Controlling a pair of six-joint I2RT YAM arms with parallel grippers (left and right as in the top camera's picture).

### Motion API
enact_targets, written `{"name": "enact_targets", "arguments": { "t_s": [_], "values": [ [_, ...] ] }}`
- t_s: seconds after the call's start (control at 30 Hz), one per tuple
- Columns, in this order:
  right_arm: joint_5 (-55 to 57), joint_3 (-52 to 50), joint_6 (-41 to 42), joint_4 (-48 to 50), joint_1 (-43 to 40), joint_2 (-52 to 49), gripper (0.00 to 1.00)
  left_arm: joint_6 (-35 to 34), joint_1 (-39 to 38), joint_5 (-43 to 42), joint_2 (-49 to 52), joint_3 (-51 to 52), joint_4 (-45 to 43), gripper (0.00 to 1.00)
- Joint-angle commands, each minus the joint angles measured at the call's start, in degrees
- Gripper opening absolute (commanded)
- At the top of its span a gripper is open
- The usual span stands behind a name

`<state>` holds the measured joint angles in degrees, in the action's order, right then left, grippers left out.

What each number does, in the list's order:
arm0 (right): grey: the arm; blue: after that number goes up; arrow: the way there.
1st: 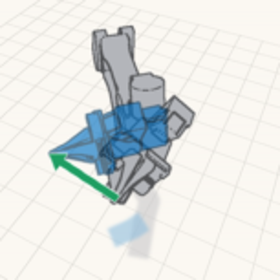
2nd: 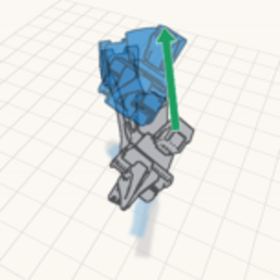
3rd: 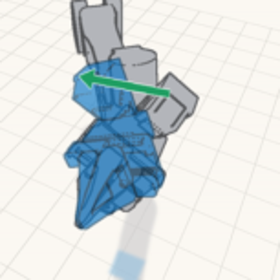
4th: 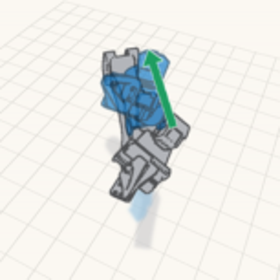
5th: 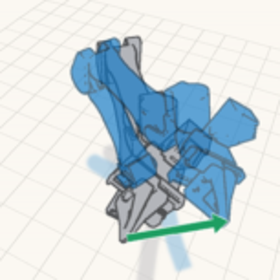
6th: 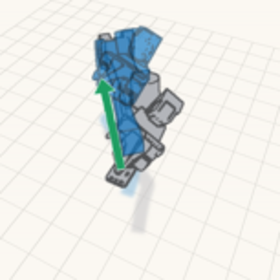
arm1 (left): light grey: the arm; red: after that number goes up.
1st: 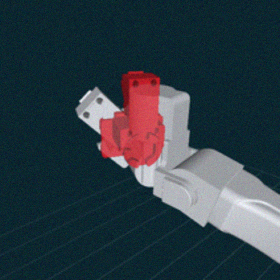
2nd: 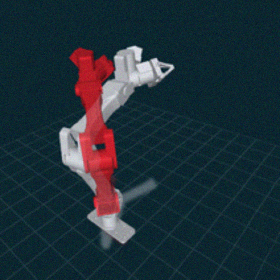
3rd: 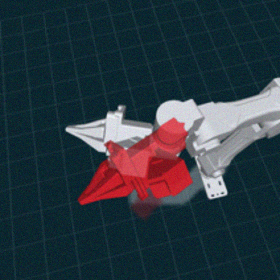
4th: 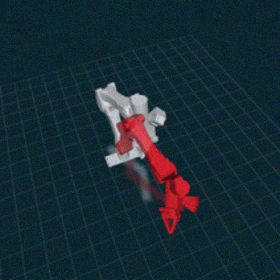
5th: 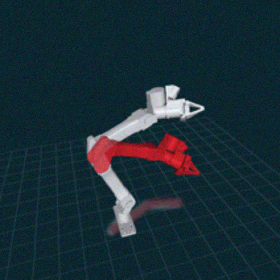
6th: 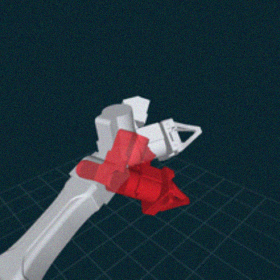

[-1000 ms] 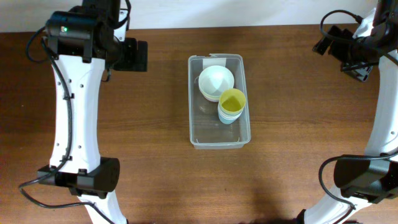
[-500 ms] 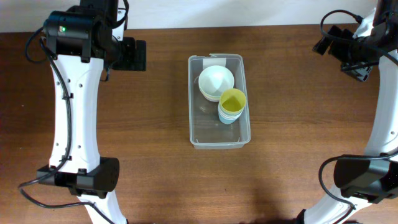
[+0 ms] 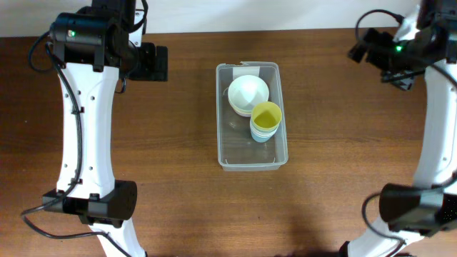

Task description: Pack container

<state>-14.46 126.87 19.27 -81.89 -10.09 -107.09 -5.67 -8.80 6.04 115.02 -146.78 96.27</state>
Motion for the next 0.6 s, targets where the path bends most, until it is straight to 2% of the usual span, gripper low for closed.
{"name": "enact_targets", "arguments": {
  "t_s": [0.0,0.1,0.3,0.4,0.57],
  "values": [
    [6.14,0.52,-0.13,1.75,4.39,9.07,0.99,-0.76,0.35,0.26,0.48,0.26,-0.13,1.0],
    [15.28,0.52,-0.11,3.02,6.51,13.07,0.99,-0.76,0.33,0.24,0.48,0.26,-0.13,1.0],
    [22.27,-4.31,-0.35,8.04,8.0,21.73,0.99,-0.76,0.35,0.24,0.48,0.26,-0.13,1.0],
    [22.27,-12.31,-0.39,15.39,8.0,27.63,0.99,-0.76,0.35,0.24,0.48,0.26,-0.13,1.0],
    [22.23,-32.89,-5.44,31.36,8.0,40.28,0.99,-0.76,0.35,0.24,0.48,0.26,-0.13,1.0]
  ]
}}
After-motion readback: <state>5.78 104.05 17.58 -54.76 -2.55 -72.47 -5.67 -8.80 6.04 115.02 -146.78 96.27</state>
